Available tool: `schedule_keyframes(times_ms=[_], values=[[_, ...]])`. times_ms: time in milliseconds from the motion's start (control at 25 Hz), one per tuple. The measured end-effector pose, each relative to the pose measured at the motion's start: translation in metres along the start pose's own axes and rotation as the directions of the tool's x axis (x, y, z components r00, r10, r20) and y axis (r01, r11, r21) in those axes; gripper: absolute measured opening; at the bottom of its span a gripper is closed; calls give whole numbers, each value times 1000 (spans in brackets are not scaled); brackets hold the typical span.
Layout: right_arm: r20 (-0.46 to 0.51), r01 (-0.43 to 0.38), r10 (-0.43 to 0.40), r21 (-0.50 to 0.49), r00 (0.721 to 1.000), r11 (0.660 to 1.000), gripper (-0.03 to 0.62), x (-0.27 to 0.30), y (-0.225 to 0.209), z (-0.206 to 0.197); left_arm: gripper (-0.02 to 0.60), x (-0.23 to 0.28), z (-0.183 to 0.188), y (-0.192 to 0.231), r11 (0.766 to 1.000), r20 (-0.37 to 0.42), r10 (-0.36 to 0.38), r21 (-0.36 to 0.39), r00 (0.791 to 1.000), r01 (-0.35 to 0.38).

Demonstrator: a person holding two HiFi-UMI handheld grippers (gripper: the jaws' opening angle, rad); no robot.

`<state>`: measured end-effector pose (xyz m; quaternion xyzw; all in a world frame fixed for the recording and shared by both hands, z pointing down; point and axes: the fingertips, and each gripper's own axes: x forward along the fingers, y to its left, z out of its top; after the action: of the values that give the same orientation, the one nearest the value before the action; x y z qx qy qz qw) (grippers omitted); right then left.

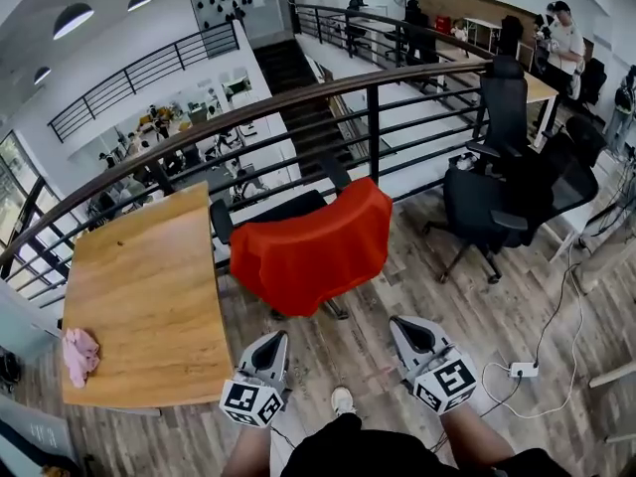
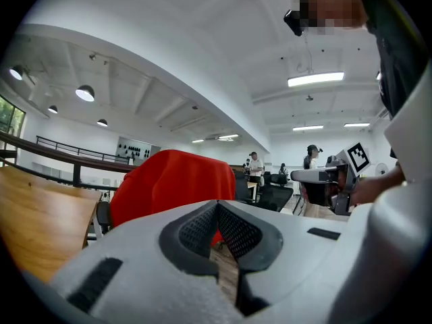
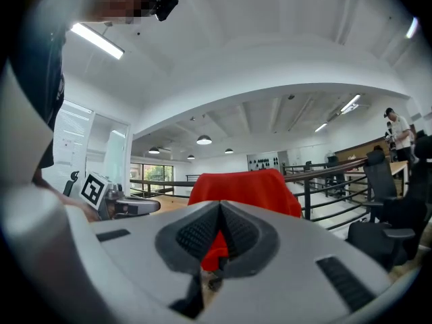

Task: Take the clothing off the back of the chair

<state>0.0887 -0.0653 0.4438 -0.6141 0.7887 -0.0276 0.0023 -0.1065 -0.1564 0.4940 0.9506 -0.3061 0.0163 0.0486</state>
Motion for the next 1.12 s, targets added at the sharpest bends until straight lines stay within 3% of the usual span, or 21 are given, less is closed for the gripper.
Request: schedule_keyframes(times_ms=[160,520,880,1120], values=[[6,-3,3,9,1000,1000,6,35,-12,5,15,18,7,23,1000,15,16,-13,1000,-16],[30,9,-9,-19,1000,1000,6,102,-29,22,15,45,28,82,998,25,17,53,1000,-19],[-20,17,-17,21,1000,1000,6,125,-41,2,15,61,29,123,997,10,47,60,999,-48],[-19,34,-33,20,999,999,6,143,-84,4,15,74,21,136,993,-19,95,69,995,-93]])
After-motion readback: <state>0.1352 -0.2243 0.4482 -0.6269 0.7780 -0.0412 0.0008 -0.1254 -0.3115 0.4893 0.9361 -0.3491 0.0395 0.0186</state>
